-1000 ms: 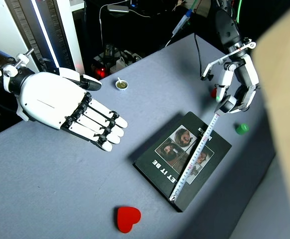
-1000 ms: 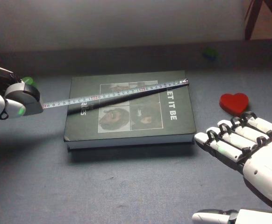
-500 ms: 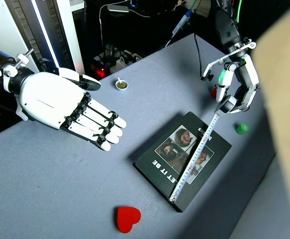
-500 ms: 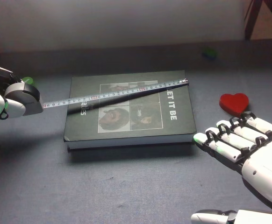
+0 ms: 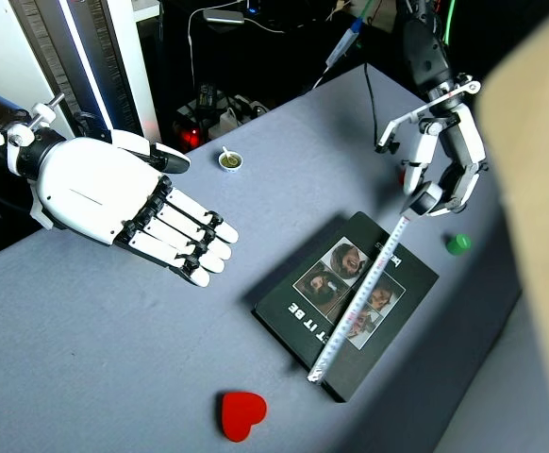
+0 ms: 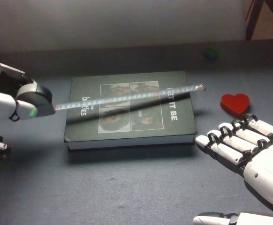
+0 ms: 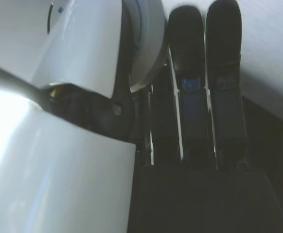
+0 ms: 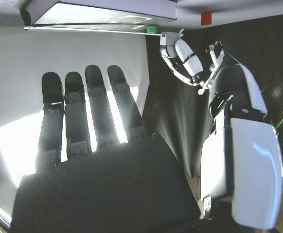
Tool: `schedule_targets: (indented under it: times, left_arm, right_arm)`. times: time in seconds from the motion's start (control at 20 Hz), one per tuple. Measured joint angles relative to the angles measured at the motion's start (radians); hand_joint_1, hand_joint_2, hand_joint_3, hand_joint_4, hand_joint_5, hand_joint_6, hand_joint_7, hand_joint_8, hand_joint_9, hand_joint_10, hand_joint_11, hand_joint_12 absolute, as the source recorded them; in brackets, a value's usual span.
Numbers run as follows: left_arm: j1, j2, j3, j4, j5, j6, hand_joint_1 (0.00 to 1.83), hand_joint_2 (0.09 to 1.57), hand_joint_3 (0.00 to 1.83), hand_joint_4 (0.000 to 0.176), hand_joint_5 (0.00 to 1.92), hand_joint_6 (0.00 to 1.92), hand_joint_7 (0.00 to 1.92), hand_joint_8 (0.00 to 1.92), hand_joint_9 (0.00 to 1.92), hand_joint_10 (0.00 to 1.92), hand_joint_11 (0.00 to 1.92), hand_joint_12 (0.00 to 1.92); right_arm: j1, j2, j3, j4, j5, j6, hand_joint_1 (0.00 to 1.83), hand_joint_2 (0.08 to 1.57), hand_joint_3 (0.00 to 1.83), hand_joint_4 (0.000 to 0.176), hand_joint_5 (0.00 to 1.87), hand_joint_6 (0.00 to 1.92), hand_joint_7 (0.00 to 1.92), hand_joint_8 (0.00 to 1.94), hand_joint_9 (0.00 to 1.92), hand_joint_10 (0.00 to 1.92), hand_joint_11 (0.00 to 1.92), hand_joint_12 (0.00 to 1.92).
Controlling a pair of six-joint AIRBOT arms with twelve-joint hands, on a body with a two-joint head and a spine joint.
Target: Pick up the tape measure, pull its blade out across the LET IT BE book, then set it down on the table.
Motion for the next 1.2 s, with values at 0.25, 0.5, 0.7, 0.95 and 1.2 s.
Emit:
schedule_targets:
  times: [0.25,0.5,0.7,0.95,1.2]
  left_arm:
    - [-0.049,0.045,-0.054,-0.002,0.001,0.042,1.38,1.09,0.0,0.0,0.89,1.05,1.15,0.6,1.0,1.09,0.86,0.97]
    - [-0.058,0.126,-0.169,-0.023,-0.001,0.108,1.38,1.08,0.0,0.0,0.89,1.04,1.16,0.6,1.0,1.09,0.86,0.97]
    - [-0.007,0.213,-0.283,-0.045,-0.005,0.133,1.38,1.08,0.0,0.0,0.91,1.04,1.16,0.56,1.0,1.09,0.87,0.98]
    - [0.029,0.242,-0.359,-0.076,-0.043,0.132,1.38,1.08,0.0,0.0,0.9,1.04,1.18,0.56,0.97,1.1,0.87,0.98]
    - [0.105,0.241,-0.395,-0.097,-0.076,0.111,1.38,1.08,0.0,0.0,0.89,1.04,1.18,0.57,0.98,1.1,0.87,0.97]
  right_arm:
    - [0.0,0.0,0.0,0.0,-0.005,-0.001,0.06,1.03,0.0,0.0,0.15,0.0,0.16,0.0,0.13,0.0,0.0,0.62]
    - [0.001,-0.001,0.0,-0.002,-0.023,-0.004,0.08,1.03,0.0,0.0,0.16,0.0,0.17,0.01,0.13,0.0,0.0,0.62]
    - [0.005,-0.001,0.0,-0.011,-0.037,-0.003,0.08,1.03,0.0,0.0,0.16,0.01,0.18,0.01,0.13,0.0,0.0,0.62]
    - [0.007,-0.002,0.0,-0.016,-0.041,-0.003,0.08,1.03,0.0,0.0,0.16,0.0,0.18,0.0,0.14,0.0,0.0,0.62]
    - [0.007,-0.002,0.0,-0.018,-0.04,-0.003,0.08,1.03,0.0,0.0,0.16,0.0,0.18,0.0,0.14,0.0,0.0,0.63]
